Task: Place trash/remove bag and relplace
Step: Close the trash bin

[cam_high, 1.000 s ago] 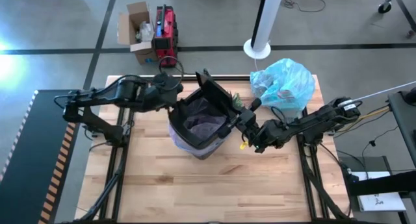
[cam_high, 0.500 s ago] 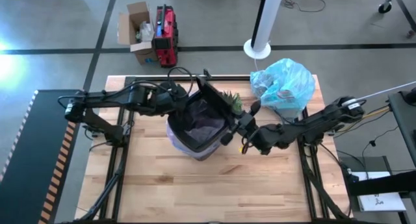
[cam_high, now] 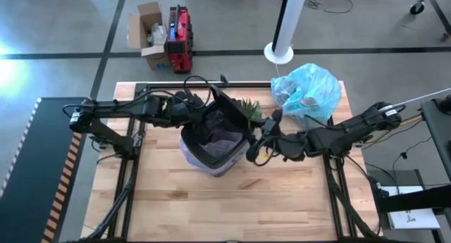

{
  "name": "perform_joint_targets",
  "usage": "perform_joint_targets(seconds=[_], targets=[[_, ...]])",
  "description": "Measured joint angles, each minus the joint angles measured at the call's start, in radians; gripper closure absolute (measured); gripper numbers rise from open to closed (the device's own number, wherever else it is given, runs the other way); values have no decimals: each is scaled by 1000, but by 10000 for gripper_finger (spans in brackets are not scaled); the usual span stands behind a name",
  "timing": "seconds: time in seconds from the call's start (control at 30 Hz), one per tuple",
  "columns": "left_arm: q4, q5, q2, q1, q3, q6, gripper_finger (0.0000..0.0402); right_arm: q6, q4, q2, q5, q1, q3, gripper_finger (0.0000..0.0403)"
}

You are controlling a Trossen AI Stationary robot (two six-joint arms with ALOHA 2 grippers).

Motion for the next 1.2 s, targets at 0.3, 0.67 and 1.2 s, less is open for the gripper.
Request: perform_joint_targets(seconds=[0.3,0.67,1.2], targets=[[57,30,-7,-1,-41,-17,205,50,2,23,-12,2,-27,177],[58,69,-57,-3,91,56,161,-33,-37,-116,-175,-18,16,148],[62,170,-269,-3,300,153,150,-112,-157,-404,-309,-41,13,125]])
